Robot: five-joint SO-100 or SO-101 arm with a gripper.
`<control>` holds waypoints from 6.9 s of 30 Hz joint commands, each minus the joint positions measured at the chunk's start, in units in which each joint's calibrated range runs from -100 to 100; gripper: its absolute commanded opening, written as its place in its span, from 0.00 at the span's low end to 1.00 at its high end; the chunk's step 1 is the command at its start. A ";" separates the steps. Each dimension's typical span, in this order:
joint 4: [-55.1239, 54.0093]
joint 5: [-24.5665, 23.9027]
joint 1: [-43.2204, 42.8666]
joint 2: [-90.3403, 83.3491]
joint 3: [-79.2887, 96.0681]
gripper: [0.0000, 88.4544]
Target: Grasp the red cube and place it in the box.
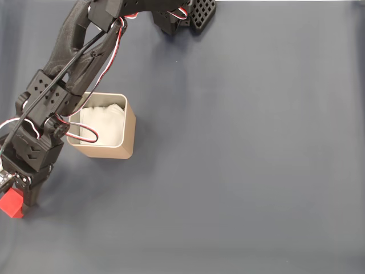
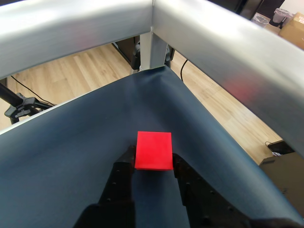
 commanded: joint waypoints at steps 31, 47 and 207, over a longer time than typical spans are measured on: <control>35.21 -3.27 -1.14 -30.37 1.34 0.01; 36.85 -2.78 -3.49 -53.21 22.49 0.00; 22.48 -2.15 -31.10 -117.43 93.69 0.00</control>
